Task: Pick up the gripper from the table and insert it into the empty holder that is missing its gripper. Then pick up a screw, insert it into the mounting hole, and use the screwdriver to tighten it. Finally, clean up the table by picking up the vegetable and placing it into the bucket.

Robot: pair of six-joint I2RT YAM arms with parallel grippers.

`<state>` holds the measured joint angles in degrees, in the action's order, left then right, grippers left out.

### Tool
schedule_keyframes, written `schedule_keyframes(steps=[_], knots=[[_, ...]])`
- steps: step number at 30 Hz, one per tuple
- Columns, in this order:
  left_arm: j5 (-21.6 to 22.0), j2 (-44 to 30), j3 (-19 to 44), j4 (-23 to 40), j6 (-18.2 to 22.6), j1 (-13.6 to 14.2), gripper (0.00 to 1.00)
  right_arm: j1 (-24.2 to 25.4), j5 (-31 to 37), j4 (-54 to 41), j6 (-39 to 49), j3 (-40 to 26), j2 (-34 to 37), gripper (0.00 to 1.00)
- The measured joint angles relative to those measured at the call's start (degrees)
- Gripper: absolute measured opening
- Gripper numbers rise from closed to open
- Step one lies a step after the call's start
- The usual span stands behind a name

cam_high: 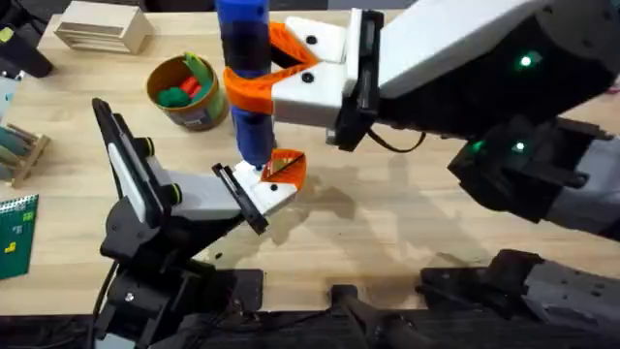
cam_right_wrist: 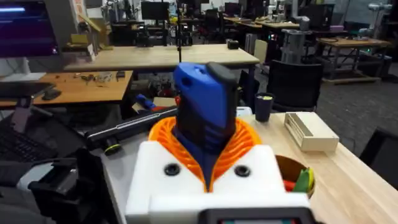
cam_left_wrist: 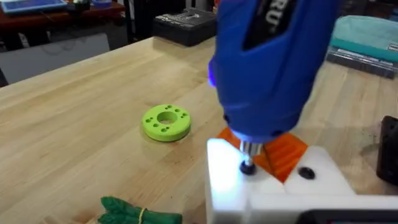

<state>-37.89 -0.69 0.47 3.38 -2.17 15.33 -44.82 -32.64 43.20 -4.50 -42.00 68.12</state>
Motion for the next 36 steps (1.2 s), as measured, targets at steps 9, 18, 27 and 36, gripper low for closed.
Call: schedule_keyframes(steps=[9,18,27,36], knots=[[0.0,0.0,0.0,0.0,0.0,0.0,0.013,0.0,0.0,-0.2,0.2,0.0,0.0,0.030],[0.0,0.0,0.0,0.0,0.0,0.0,0.013,0.0,0.0,0.2,0.2,0.0,0.0,0.030],[0.0,0.0,0.1,0.0,0.2,0.0,0.013,0.0,-3.8,-0.1,-3.6,-4.1,1.0,0.030],[0.0,0.0,0.1,0.0,0.2,0.0,0.013,1.8,-6.4,-1.0,-2.1,-6.7,0.8,0.030]])
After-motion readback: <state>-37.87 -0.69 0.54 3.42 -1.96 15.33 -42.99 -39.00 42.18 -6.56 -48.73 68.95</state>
